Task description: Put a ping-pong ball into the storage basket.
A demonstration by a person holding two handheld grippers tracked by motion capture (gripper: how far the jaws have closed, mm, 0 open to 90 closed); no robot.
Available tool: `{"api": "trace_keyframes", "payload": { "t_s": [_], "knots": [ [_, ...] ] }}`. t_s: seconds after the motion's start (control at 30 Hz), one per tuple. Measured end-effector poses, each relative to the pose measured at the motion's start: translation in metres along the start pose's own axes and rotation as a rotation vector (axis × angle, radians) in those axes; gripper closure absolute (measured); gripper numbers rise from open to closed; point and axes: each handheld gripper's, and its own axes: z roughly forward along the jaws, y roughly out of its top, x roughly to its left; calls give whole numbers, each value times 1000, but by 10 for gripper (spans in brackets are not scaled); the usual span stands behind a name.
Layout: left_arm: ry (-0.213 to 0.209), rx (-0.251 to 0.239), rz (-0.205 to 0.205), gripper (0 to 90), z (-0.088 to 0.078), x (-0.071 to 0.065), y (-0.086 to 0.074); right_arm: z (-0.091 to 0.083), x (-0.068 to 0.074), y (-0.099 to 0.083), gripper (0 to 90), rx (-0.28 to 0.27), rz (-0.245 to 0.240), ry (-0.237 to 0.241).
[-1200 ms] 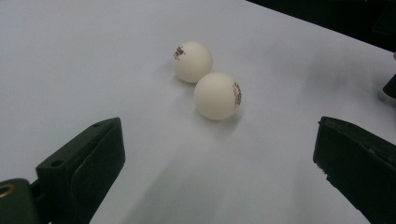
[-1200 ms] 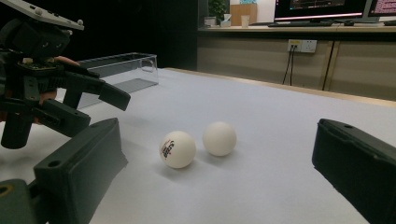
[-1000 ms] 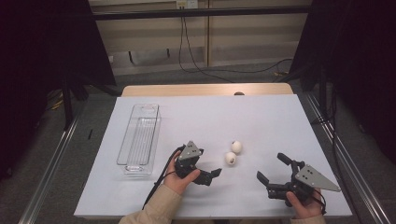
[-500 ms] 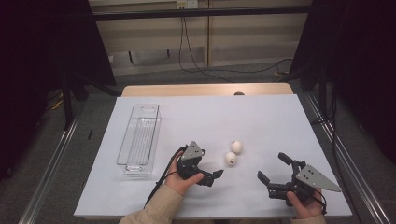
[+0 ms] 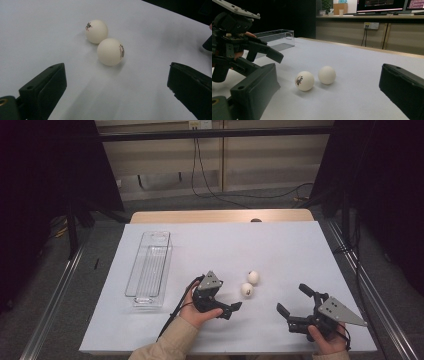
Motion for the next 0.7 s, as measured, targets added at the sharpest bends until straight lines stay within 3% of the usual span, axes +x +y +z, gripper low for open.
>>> {"api": "trace_keyframes", "payload": {
  "t_s": [0.7],
  "knots": [
    [4,19,-20,39,11,1,3,-1,0,0,13,0,-1,-5]
  ]
}}
